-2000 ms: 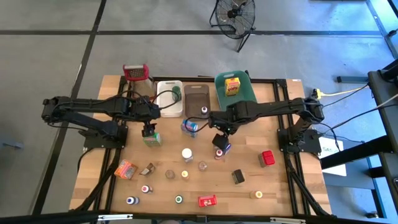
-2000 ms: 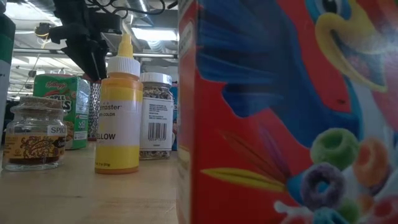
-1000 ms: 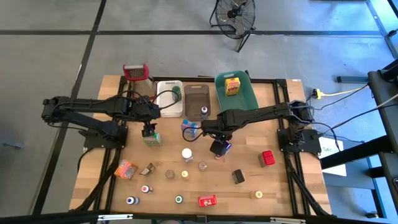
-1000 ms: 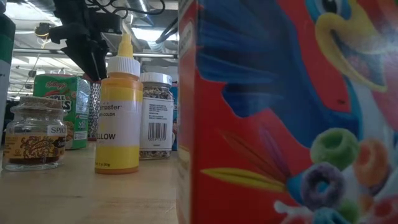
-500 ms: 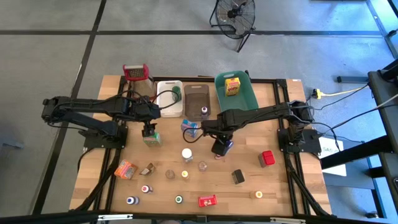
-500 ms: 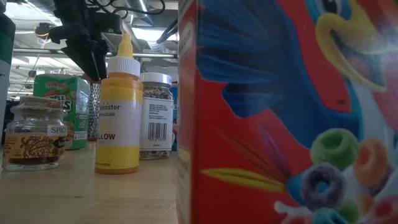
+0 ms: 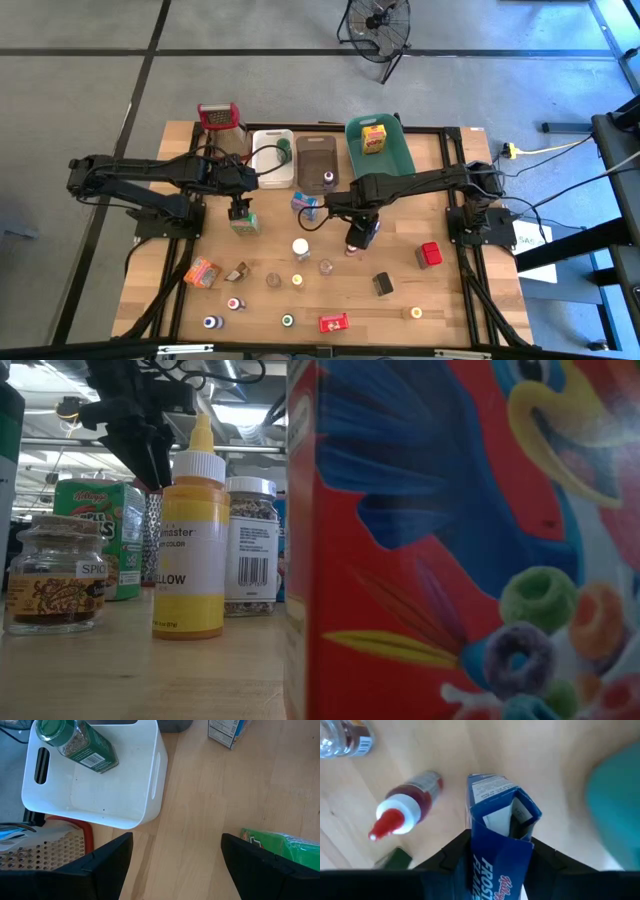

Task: Pick & Place Kitchen Items
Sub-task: Put the dark blue cereal box into the right green bin

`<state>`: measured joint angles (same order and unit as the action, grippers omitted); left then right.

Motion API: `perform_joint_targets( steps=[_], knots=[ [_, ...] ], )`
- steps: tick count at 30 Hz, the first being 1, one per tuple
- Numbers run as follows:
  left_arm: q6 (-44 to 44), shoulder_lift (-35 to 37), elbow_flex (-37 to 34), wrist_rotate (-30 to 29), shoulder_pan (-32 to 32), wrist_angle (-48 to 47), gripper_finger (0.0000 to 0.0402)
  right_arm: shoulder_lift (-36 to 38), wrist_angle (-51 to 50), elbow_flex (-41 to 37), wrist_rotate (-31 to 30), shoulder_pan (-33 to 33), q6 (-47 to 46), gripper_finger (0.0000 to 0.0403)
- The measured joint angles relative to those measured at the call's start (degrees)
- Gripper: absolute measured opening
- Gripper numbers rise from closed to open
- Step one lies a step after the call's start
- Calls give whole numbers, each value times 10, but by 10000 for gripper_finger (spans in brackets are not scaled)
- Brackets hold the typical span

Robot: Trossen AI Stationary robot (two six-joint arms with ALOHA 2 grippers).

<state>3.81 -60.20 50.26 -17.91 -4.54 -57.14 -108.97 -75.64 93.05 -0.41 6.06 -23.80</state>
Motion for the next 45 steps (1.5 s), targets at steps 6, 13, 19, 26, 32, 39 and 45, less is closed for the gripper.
perform_joint_targets(
  steps=[6,13,19,26,32,39,45],
  knots=[
    [0,0,0,0,0,0,299,0,-144,121,-71,11,-15,140],
    [0,0,0,0,0,0,299,24,-141,248,-113,4,91,139],
    [0,0,0,0,0,1,299,62,-144,280,-146,-39,205,139],
    [2,0,0,0,0,1,299,93,-144,277,-171,-135,368,139],
    [10,0,0,0,0,2,299,95,-144,265,-94,-225,457,139],
    [-3,0,0,0,0,2,299,142,-144,152,-83,-274,474,139],
    [-1,0,0,0,0,2,299,259,-134,-8,-69,-307,459,139]
  ],
)
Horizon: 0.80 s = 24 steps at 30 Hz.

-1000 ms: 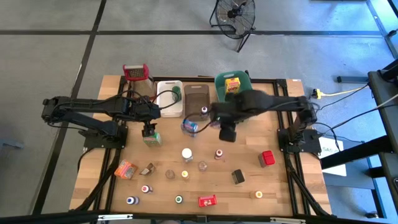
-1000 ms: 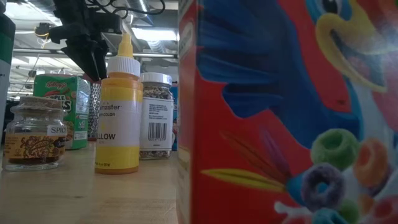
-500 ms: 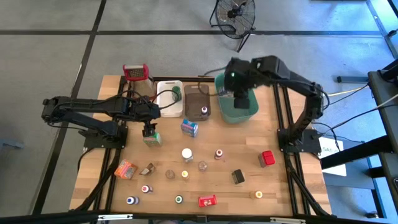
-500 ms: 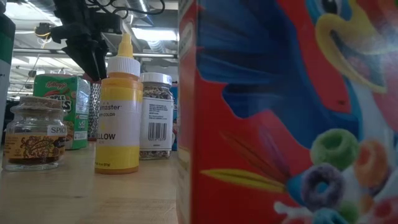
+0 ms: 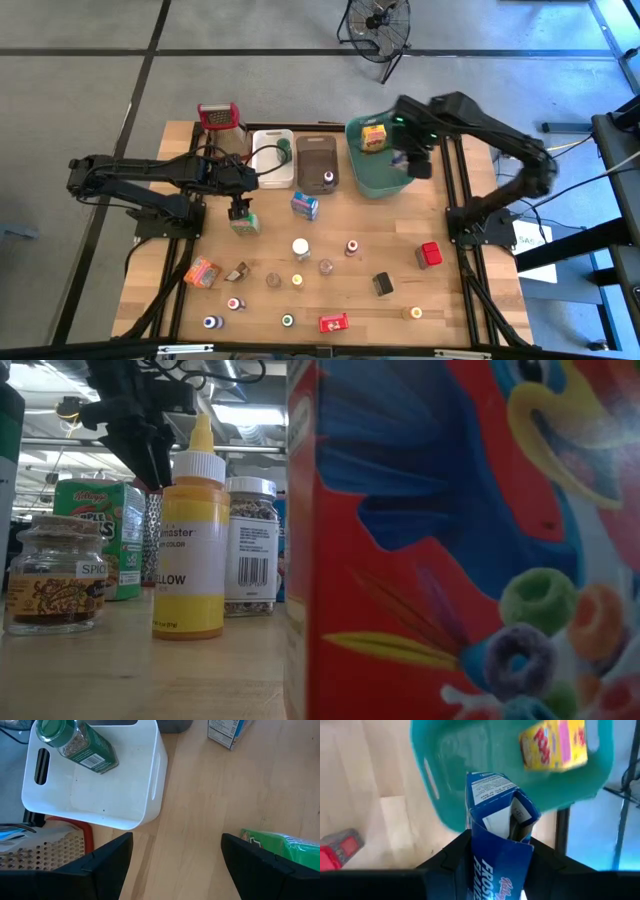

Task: Pick & Place Kitchen Items
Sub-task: Put the dark blue cereal box into the right green bin

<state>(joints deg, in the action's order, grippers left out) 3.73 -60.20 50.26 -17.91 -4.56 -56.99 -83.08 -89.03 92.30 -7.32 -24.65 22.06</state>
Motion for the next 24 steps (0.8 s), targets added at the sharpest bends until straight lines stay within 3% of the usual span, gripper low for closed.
perform_joint_targets(
  steps=[7,12,24],
  knots=[
    [0,0,0,0,0,0,299,89,147,-120,1,-18,58,139],
    [0,0,0,0,0,0,299,58,241,-141,0,-32,140,139],
    [0,0,0,0,0,0,299,-49,241,-143,31,-80,196,139]
  ],
)
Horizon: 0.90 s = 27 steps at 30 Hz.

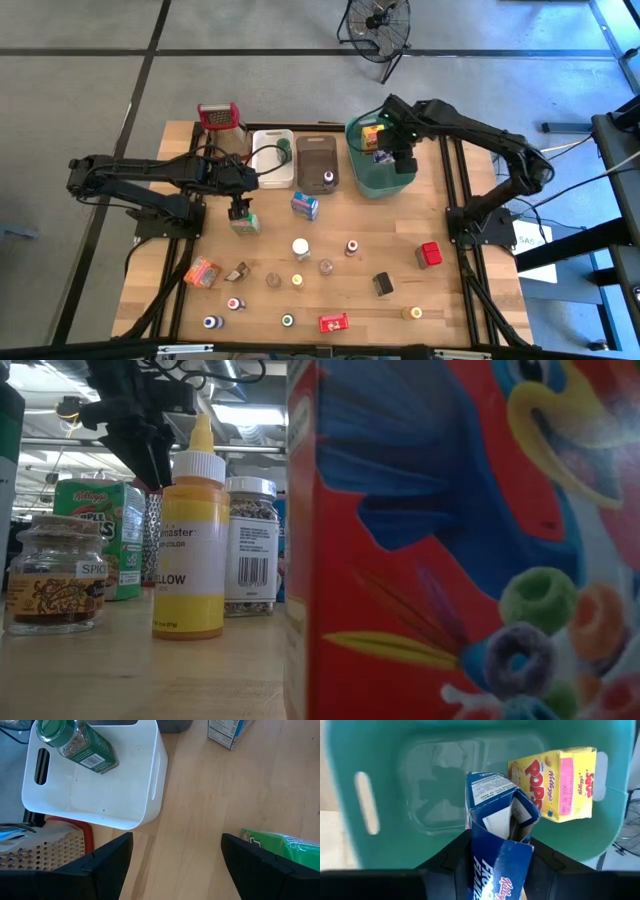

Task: Pick & Place Kitchen Items
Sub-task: Put the dark blue cereal box into the right green bin

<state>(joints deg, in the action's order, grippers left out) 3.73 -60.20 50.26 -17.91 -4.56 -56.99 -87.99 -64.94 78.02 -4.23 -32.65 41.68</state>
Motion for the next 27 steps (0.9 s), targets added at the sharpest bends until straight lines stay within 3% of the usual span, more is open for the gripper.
perform_joint_targets(
  steps=[11,27],
  knots=[
    [0,0,0,0,0,0,299,-77,44,0,-1,-28,31,139],
    [0,0,0,0,0,0,299,-121,61,1,19,-49,23,140]
  ],
)
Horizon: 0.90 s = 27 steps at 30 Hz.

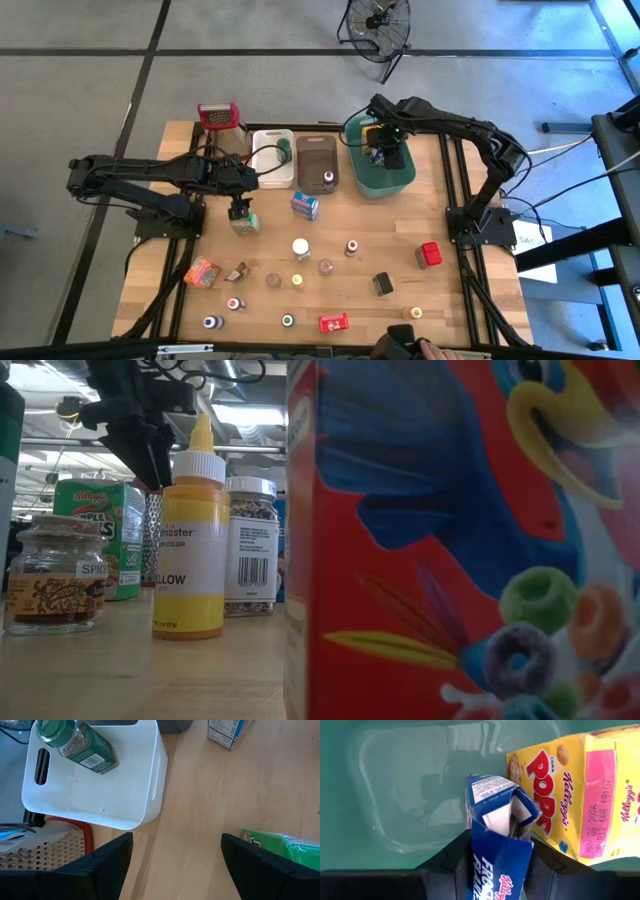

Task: Pick & Place Kitchen Items
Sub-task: Put the dark blue cereal box into the right green bin

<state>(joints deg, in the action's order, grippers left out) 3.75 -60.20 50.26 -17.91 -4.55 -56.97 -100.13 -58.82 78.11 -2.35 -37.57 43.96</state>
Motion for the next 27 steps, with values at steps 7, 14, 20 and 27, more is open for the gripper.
perform_joint_targets(
  steps=[7,14,20,27],
  knots=[
    [0,0,0,0,0,0,299,-1,4,0,1,-7,-27,145],
    [0,0,0,0,0,0,299,-1,4,0,1,-8,-30,188],
    [0,0,0,0,0,0,299,-1,12,0,0,-8,-52,227],
    [0,0,0,0,0,0,299,-1,20,3,-10,-8,-87,241]
  ],
)
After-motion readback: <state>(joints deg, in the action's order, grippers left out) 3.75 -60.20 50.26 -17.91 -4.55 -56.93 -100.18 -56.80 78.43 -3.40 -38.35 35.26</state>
